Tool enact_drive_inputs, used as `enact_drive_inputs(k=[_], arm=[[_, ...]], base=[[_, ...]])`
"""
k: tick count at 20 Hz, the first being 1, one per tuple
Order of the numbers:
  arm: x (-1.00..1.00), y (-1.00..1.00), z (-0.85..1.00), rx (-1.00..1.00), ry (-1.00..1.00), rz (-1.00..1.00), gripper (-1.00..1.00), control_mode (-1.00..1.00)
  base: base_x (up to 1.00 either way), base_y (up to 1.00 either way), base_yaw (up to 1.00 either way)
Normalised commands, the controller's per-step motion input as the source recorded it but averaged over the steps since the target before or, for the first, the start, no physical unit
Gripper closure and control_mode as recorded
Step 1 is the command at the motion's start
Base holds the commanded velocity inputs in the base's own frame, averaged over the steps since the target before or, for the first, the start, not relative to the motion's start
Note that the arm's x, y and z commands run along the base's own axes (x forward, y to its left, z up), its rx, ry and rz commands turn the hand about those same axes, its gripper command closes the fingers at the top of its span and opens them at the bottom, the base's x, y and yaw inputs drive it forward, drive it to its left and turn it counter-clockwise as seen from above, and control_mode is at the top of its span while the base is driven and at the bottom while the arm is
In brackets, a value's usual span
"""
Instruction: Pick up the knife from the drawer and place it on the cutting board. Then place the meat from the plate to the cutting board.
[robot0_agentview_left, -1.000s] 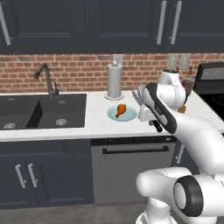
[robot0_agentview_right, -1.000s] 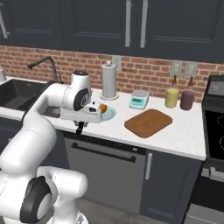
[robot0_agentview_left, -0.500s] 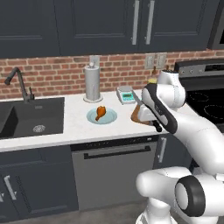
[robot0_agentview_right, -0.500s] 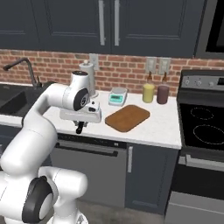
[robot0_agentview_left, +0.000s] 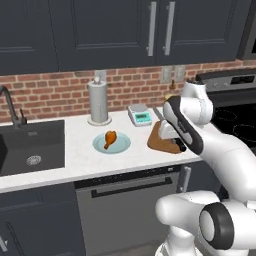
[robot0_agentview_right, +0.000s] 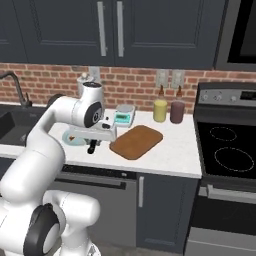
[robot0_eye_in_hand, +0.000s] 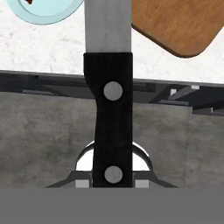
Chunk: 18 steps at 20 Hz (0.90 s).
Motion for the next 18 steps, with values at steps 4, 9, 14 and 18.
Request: enact_drive_inputs(k=[4, 9, 14, 18], arm=[[0.00, 0.00, 0.00, 0.00, 0.00, 0.00, 1.00, 1.00], [0.00, 0.00, 0.00, 0.00, 0.00, 0.00, 1.00, 1.00], [0.00, 0.00, 0.00, 0.00, 0.00, 0.00, 1.00, 1.00], [0.51, -0.54, -0.02, 0.13, 0.04, -0.25, 1.00, -1.00]], base=[[0.38, 0.00, 0.02], [0.02, -0.01, 0.01], [0.18, -0.37, -0.03], [0.00, 0.00, 0.00]])
